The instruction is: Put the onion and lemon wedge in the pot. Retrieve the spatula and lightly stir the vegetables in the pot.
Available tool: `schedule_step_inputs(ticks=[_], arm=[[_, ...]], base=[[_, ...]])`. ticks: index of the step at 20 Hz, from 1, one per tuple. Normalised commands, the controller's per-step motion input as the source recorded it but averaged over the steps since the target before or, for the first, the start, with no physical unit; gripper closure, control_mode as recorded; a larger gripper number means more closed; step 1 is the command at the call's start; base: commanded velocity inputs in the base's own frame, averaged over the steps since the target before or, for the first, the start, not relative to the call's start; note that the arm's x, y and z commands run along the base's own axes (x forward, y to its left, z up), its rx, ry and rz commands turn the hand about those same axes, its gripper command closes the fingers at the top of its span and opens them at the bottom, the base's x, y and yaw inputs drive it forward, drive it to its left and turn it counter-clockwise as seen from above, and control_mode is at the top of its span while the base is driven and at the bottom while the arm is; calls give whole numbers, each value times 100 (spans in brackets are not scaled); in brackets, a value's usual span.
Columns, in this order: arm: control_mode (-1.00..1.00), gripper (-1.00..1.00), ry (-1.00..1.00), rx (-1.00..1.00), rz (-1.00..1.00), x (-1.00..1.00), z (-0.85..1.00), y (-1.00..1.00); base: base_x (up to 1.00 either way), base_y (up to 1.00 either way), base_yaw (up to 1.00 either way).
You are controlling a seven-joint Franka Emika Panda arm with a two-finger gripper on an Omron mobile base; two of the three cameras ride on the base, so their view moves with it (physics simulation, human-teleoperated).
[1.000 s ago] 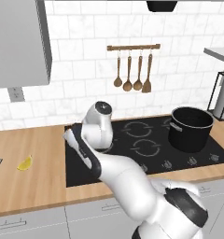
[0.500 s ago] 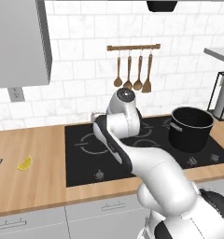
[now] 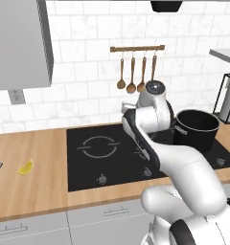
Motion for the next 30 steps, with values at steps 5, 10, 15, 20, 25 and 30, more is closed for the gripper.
schedule_step_inputs(ticks=[5, 10, 15, 20, 25, 30], arm=[[-100, 100, 0, 3, -24, 0, 0, -100], [-100, 100, 0, 6, -16, 0, 1, -100], [-100, 100, 0, 12, -7, 2, 2, -100], [-100, 100, 1, 12, -5, 20, 0, -100], [-100, 100, 8, 10, 0, 53, -4, -92], [-100, 100, 23, 4, 0, 63, -34, -55]], base=[[0, 0, 0], [0, 0, 0], [0, 0, 0], [0, 0, 0], [0, 0, 0], [0, 0, 0]])
